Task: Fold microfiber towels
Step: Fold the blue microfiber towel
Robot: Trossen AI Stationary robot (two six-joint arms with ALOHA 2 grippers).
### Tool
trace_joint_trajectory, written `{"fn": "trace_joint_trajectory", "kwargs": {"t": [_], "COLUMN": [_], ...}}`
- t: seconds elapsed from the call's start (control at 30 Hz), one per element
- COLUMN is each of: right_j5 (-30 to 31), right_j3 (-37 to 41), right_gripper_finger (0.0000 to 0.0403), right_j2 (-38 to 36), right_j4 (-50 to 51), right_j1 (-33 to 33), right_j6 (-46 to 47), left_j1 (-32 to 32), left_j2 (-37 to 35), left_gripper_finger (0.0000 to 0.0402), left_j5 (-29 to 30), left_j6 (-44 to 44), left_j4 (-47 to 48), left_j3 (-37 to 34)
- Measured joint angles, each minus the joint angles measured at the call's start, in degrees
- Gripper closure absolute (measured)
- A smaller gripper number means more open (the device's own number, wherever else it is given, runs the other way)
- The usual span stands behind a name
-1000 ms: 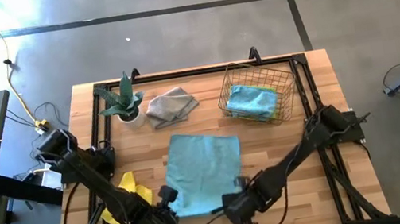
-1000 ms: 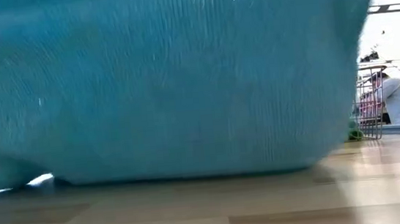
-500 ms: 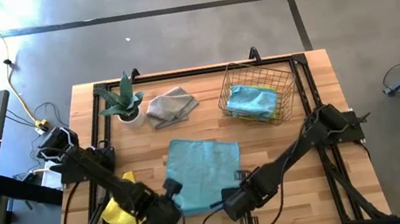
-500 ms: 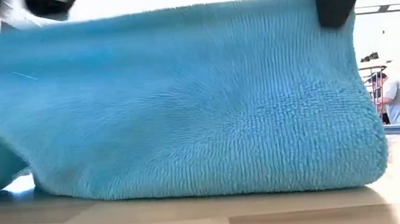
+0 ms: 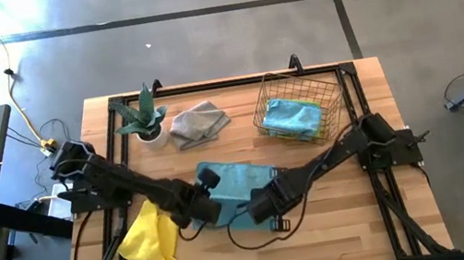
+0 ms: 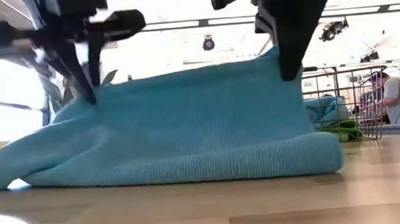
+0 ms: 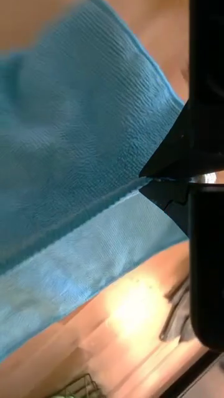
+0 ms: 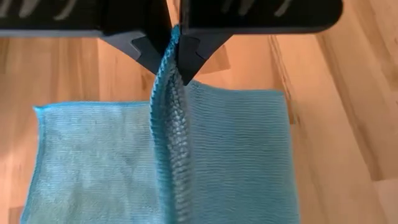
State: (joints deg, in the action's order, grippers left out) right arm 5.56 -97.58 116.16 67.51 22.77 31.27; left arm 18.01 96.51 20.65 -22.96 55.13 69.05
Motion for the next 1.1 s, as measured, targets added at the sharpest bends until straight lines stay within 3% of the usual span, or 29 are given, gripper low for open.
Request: {"fn": "trace_joint_trajectory", "kwargs": {"t": [0.23, 0.73, 1.1], "right_j5": [0.28, 0.62, 4.66], "right_j3": [0.41, 9.26, 10.45], "right_gripper_finger": [0.0403, 0.0402, 0.0402], "right_j2": [0.0, 0.11, 0.11], "right_j4": [-0.04, -1.16, -2.74], "right_j1": [-3.44, -11.13, -13.89], "right_j6": [-2.96, -9.13, -12.41], "left_j1": [-5.53, -13.01, -16.48], "left_j2": [0.0, 0.02, 0.02], "left_gripper_finger": [0.04, 0.04, 0.04], "left_j5": [6.01, 6.59, 4.66], "left_j6": [-11.08, -22.49, -21.07], "left_j4": [-4.51, -12.11, -12.72], "left_j3": [-5.13, -7.62, -7.62]}}
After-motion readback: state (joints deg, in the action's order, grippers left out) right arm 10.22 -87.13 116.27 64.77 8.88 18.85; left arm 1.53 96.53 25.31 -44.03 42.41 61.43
